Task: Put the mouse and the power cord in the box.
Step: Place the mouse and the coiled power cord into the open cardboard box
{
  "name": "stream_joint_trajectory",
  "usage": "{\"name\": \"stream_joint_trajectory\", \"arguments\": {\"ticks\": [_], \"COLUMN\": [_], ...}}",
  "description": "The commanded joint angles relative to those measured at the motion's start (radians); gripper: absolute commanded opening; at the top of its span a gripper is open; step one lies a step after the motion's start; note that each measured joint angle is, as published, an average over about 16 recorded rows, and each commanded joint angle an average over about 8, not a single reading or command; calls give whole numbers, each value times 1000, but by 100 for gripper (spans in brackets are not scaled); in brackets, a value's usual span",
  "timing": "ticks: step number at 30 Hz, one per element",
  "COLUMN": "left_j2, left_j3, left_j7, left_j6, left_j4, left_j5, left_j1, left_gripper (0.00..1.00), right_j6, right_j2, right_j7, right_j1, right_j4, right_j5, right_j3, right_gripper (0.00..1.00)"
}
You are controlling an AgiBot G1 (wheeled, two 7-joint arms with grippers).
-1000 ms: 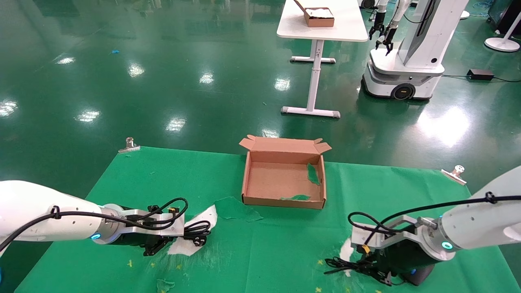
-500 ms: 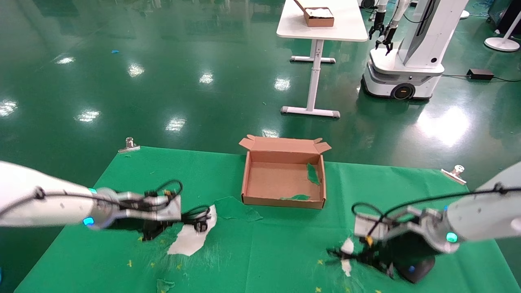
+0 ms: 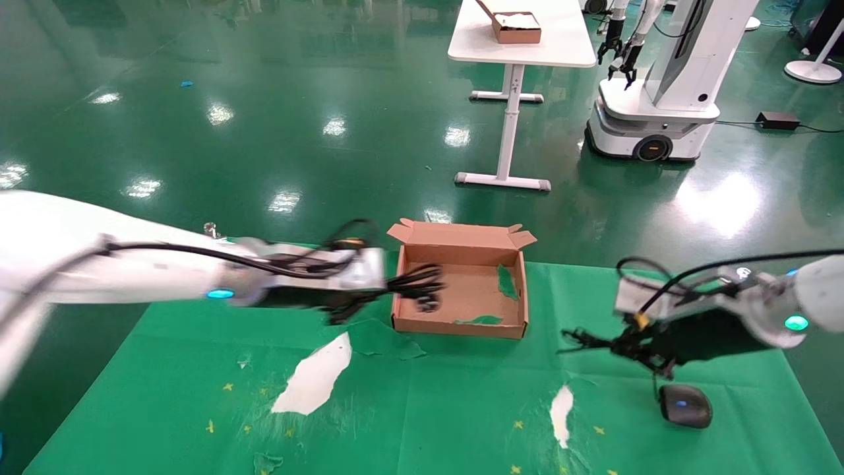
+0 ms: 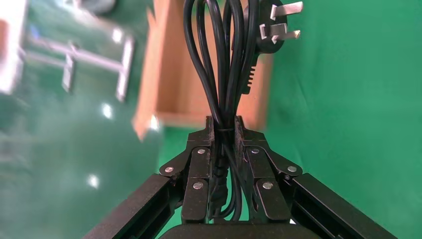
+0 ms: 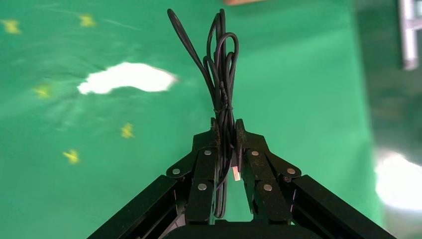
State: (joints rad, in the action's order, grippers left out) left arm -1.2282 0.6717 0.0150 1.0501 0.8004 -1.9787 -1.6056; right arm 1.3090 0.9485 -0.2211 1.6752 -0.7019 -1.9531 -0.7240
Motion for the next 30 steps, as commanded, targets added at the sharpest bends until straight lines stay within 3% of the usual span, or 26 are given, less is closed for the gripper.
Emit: {"name": "stream_joint_trajectory", "arguments": {"ticks": [1,6,7,14,15,23,30], "left_j2": [-46,-128,-135,-145,-144,-139,-116], "left_j3": [0,52,73,261,285,430,465], "left_j7": [5,31,36,8,-2,-63,-57], "left_j6": [-45,-217,-254,-465,-481,-550,-555], "left_j4": [10,4,3,-7,-10,-30,-78], "left_j5": [-8,-30,-30,0,8,81,169], "left_j1": [12,38,42,40,36,-4,-35], "left_gripper": [0,0,4,91,100,100,100], "right_j6": [1,21,25,45,47,39,37], "right_j2": [-21,-62,-69,-107,-111,-105,-52], "right_j7": [-15,-73,-86,-163,-172,-207,-207], "right_j1": [13,19,18,-2,-5,-11,38], "right_j4": [-26,-123,-142,-254,-266,-327,-341], "right_j5": [-6,-19,-21,-32,-33,-62,-138], "right_j3": [4,8,8,10,11,2,-30], "right_gripper": [0,0,0,0,0,0,0]}}
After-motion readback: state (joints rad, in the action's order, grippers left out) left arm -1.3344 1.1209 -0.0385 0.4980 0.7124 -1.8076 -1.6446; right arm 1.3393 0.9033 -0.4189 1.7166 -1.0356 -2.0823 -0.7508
